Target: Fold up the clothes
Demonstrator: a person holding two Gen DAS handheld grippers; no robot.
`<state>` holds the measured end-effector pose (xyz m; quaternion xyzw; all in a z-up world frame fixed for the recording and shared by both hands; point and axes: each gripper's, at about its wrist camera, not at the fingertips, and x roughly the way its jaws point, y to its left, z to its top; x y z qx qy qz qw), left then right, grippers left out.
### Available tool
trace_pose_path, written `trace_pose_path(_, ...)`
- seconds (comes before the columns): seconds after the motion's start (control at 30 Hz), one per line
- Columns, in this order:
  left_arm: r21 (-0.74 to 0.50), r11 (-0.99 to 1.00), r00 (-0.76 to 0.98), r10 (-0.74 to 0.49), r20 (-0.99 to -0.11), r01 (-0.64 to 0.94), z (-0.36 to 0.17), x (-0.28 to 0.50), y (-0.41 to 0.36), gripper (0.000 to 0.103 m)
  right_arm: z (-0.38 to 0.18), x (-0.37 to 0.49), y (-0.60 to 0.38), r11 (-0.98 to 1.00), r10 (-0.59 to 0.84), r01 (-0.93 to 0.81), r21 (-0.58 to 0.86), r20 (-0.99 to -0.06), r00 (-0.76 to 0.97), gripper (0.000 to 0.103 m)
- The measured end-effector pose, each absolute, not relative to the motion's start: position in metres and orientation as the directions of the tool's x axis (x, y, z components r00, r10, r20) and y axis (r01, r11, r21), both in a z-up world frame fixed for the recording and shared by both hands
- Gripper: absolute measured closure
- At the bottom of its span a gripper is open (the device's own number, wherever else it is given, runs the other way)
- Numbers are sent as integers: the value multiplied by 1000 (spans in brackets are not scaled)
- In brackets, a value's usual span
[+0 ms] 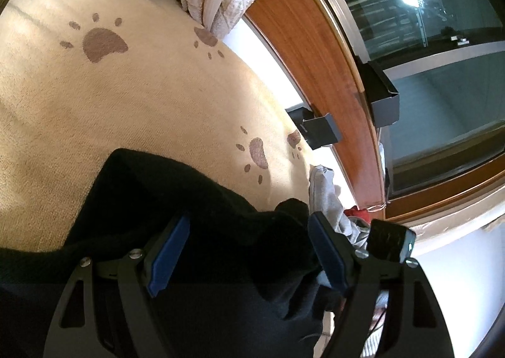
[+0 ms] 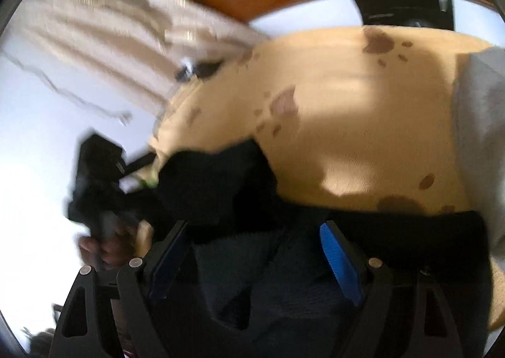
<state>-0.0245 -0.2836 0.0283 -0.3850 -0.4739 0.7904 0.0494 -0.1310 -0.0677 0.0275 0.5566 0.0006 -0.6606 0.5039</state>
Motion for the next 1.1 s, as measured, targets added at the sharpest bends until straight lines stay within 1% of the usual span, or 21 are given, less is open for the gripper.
trace_pose_path(0.03,-784,-550,-697,441,-565,288,28,-25,-283,22,30,-125,-72,-502,-644,697,512,-759,93,21)
trace_pose_path(0.07,-780,-555,-696,438,-569,289,28,-25,-281,22,33,-120,-76,-510,-623,726,462,-780,59,30)
trace_pose_path(0.1,-778,-558,-694,438,-571,289,28,-25,-281,22,34,-116,-78,-521,-602,744,418,-798,27,37)
trace_pose_path(0.13,-778,-558,-693,438,-572,290,28,-25,-280,22,35,-112,-80,-531,-581,760,375,-814,-4,53)
trace_pose_path(0.17,-777,-558,-692,439,-573,290,27,-25,-280,22,35,-112,-81,-536,-568,769,348,-823,-23,63)
trace_pose_path(0.23,-779,-556,-693,440,-571,290,27,-26,-280,22,37,-113,-83,-541,-556,779,317,-830,-49,68)
trace_pose_path(0.27,-781,-553,-693,441,-570,290,27,-26,-281,22,39,-114,-83,-542,-557,780,312,-829,-56,74)
trace_pose_path(0.3,-783,-551,-695,442,-568,289,27,-25,-281,22,44,-115,-84,-542,-559,785,301,-827,-69,76)
trace_pose_path(0.37,-786,-547,-697,443,-564,289,27,-25,-282,22,54,-117,-86,-539,-567,793,285,-819,-91,90)
trace_pose_path(0.53,-789,-543,-699,445,-559,286,26,-25,-283,22,86,-128,-96,-531,-597,812,244,-788,-153,92)
trace_pose_path(0.6,-791,-542,-700,446,-558,285,26,-26,-283,22,95,-133,-97,-517,-618,814,264,-773,-142,92)
trace_pose_path(0.67,-791,-542,-699,447,-558,285,26,-26,-284,22,92,-137,-100,-506,-618,802,317,-782,-81,92)
trace_pose_path(0.73,-788,-546,-698,445,-561,285,25,-27,-283,22,78,-143,-100,-536,-602,769,348,-796,-59,91)
trace_pose_path(0.8,-786,-549,-696,445,-563,284,25,-27,-283,22,64,-151,-97,-567,-595,726,389,-803,-34,85)
trace_pose_path(0.83,-786,-549,-695,447,-563,284,25,-27,-283,22,56,-156,-94,-584,-595,699,413,-804,-21,76)
trace_pose_path(0.87,-786,-549,-694,448,-563,283,25,-27,-283,22,49,-160,-92,-598,-596,671,437,-803,-8,60)
trace_pose_path(0.93,-786,-549,-694,449,-563,283,24,-27,-284,22,36,-166,-89,-600,-616,621,504,-787,42,44)
trace_pose_path(1.0,-787,-549,-695,449,-562,282,24,-28,-284,22,31,-165,-88,-580,-635,613,536,-769,71,44)
trace_pose_path(1.1,-781,-557,-692,446,-567,281,23,-28,-284,22,37,-153,-93,-514,-661,663,544,-744,98,44)
